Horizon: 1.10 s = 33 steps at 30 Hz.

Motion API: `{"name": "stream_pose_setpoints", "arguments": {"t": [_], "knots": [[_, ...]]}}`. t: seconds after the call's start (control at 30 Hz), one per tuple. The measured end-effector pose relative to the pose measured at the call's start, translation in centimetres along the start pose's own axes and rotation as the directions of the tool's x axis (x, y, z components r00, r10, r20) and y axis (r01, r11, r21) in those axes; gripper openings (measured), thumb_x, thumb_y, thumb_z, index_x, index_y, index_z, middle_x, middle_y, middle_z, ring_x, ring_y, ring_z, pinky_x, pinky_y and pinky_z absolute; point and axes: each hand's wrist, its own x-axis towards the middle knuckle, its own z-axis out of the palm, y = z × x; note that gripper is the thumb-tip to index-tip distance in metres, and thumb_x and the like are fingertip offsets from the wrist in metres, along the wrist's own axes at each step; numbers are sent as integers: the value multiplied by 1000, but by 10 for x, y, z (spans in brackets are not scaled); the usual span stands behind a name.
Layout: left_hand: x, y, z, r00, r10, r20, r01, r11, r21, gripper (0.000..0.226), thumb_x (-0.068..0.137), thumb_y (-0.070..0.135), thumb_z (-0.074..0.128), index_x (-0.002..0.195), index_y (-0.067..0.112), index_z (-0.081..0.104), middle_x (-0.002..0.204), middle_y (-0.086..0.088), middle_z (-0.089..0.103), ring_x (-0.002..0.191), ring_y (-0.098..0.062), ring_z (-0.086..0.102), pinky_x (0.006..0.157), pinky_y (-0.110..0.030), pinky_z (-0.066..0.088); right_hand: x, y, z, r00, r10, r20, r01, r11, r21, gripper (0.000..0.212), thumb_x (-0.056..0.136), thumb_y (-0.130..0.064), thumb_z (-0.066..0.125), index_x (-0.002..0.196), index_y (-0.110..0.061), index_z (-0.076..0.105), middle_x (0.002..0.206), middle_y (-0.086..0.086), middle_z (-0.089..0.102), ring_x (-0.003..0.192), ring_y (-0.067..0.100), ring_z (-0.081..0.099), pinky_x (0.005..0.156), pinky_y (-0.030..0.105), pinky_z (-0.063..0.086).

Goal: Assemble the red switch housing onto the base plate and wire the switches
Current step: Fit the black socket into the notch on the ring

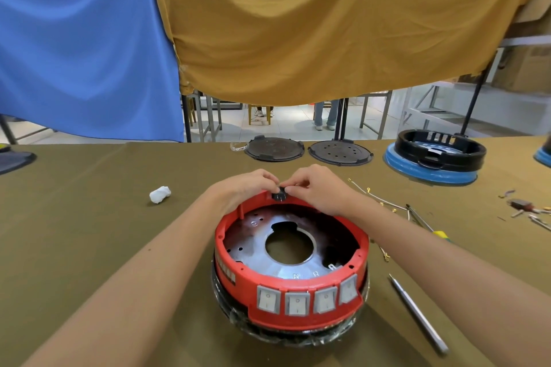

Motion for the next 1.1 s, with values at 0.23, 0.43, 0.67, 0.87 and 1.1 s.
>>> {"name": "stream_pose_setpoints", "arguments": {"t": [0.23,0.43,0.67,0.87,1.1], "knots": [[1,5,0,999,1,-32,1,998,67,28,90,20,63,118,20,60,116,2,60,113,-14,50,98,-31,36,1,-1,-1,998,53,-16,-52,996,73,17,93,-23,68,105,-25,79,84,-7,74,68,-6,59,63,10,39],[-1,9,1,1000,-15,-23,17,995,98,30,91,20,62,121,19,60,119,2,57,116,-14,47,91,-28,33,1,-3,-2,995,99,-12,-97,990,107,15,91,-21,70,102,-25,79,84,-1,75,80,16,70,74,32,56],[-4,6,1,999,-15,-37,17,999,44,27,91,19,63,118,18,61,111,1,60,110,-13,50,87,-23,38,2,-1,4,996,88,-36,-85,994,62,15,92,-21,69,102,-26,78,75,-18,65,81,8,64,78,24,49],[-3,6,1,999,-34,-18,35,999,38,22,91,21,62,113,22,63,113,3,60,110,-13,50,85,-28,35,5,3,2,996,80,-35,-75,991,112,12,89,-21,71,97,-27,79,78,-19,69,77,-3,63,66,13,43],[-8,6,1,996,-26,-83,29,999,41,16,89,23,67,105,22,65,118,-1,62,114,-17,52,95,-32,40,8,-3,9,992,119,-30,-117,991,56,11,92,-14,65,92,-23,70,84,-11,65,79,3,58,65,16,40]]}}
